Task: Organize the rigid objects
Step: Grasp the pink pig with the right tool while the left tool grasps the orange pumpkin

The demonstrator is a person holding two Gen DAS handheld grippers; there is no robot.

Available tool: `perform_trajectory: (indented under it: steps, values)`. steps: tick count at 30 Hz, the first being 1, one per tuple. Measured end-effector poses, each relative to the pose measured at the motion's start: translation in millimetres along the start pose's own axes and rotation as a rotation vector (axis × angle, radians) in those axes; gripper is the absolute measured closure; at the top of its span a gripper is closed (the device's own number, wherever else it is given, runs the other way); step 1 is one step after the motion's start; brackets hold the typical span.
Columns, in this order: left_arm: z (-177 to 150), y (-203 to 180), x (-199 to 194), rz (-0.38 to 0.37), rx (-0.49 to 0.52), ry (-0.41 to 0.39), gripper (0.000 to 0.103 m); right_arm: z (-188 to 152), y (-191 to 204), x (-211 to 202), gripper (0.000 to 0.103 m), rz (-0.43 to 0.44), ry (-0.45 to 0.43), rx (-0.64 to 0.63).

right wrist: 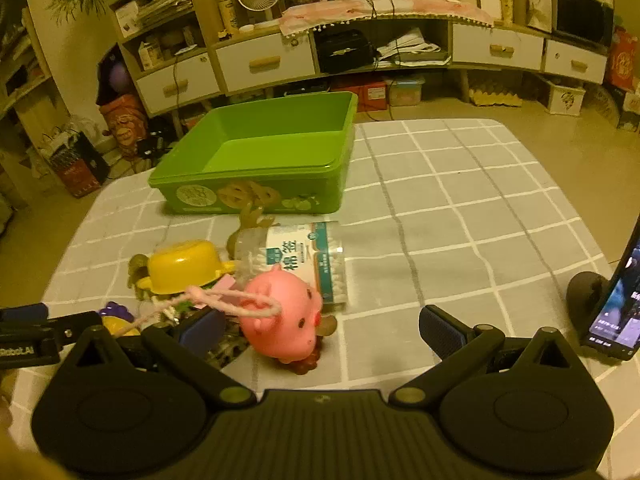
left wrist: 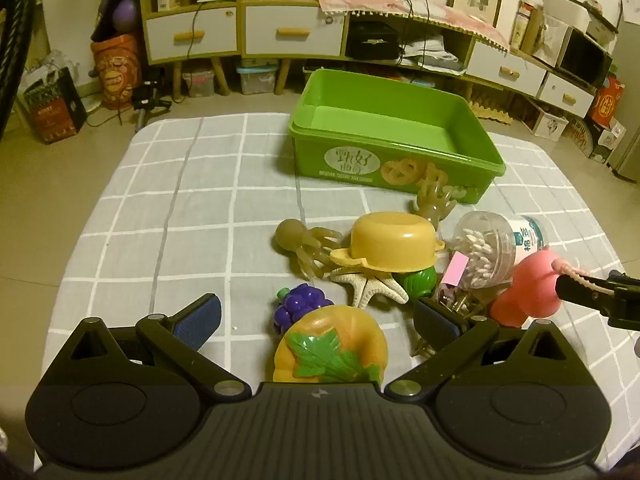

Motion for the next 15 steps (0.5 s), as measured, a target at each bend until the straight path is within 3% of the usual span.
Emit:
perform_trajectory:
  steps: [5,15]
  values:
    - [2.0,0.5,-0.9,-0.002,0.010,0.000,0.002,-0.3,3.8,0.9,0.013,0.029,0.031,-0.016]
    - [-11.5,-12.3,3.8,0.004,0.141,0.018,0.002,-8.0,5.1,8.1,0.013,0.050,0.090,-0.027]
Point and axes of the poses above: each gripper's, at about its wrist camera, not at the fingertips, and x roughly the way its jaws point, y to its left, z to its top, the point moved 4 cm from there along x, roughly the way its jaws point, and after that the axes turned 5 degrees about x, right-handed, at the moved point
